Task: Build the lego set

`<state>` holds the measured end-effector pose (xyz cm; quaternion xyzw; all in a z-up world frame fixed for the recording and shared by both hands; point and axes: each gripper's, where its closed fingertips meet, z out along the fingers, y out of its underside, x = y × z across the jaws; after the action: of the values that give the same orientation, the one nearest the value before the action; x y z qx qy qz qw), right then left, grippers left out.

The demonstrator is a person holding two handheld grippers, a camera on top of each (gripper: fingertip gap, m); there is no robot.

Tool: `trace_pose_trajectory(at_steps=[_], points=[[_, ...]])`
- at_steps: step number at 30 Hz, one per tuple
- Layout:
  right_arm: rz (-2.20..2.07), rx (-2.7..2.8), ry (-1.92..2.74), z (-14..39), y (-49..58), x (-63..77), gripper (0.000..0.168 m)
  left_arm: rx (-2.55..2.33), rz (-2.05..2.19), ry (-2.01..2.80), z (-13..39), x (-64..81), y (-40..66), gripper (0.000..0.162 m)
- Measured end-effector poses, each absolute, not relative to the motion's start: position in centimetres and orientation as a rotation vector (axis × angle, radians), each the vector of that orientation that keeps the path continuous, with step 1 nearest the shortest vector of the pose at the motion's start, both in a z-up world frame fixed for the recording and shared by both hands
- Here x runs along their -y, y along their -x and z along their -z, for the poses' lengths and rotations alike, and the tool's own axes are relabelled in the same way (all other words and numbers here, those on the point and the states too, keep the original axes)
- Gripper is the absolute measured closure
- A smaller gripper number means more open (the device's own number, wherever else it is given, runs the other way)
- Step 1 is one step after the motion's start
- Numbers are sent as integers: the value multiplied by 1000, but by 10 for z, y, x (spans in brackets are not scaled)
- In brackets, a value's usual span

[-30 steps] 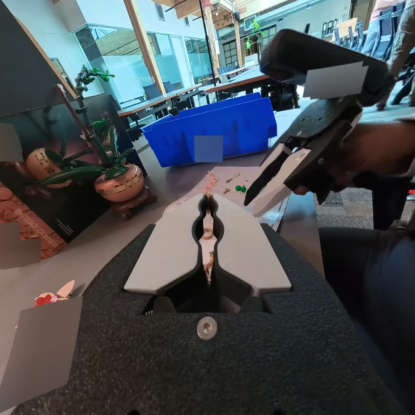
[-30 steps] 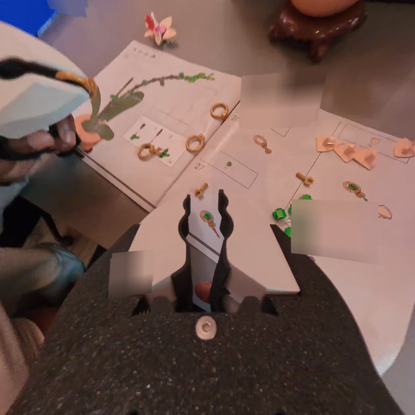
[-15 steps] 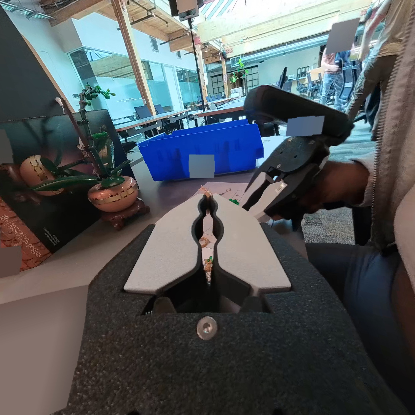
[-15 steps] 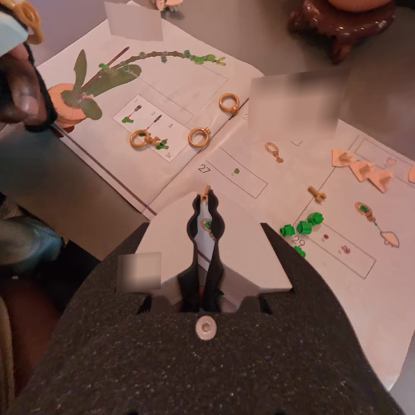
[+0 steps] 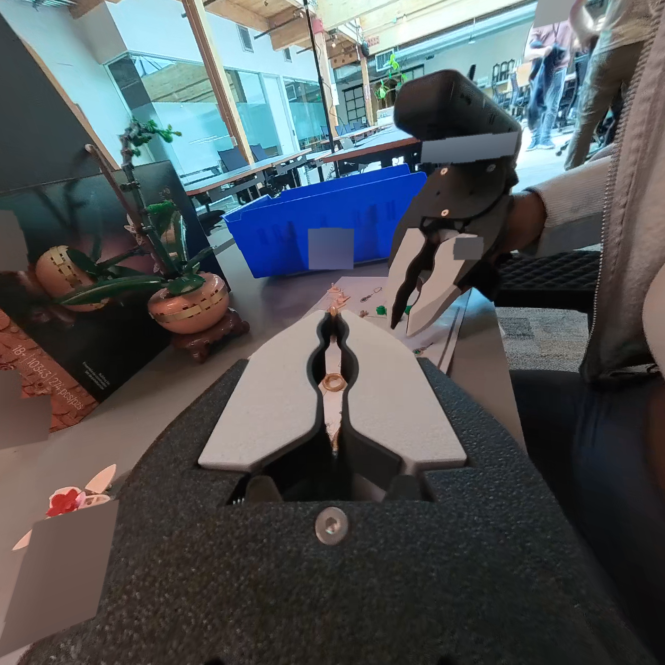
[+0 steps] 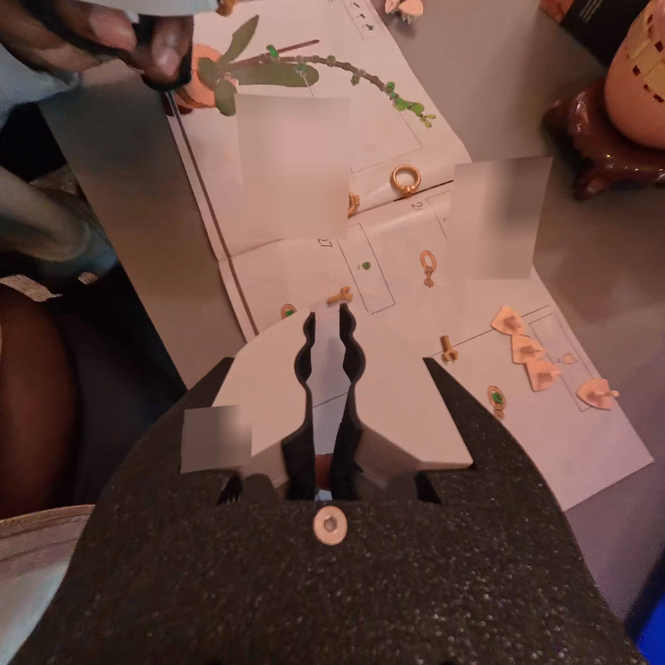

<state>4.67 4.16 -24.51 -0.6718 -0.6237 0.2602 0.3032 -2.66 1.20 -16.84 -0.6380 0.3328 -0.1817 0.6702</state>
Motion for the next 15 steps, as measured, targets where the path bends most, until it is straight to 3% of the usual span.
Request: trace_pose_trajectory(at_steps=[8, 15], points=[[-822, 1650, 2066, 257, -38, -55, 149, -743, 407, 1441, 168, -13, 28, 160], [-698, 1697, 2013, 260, -32, -55, 168, -718, 426, 1430, 166, -12, 34, 160]])
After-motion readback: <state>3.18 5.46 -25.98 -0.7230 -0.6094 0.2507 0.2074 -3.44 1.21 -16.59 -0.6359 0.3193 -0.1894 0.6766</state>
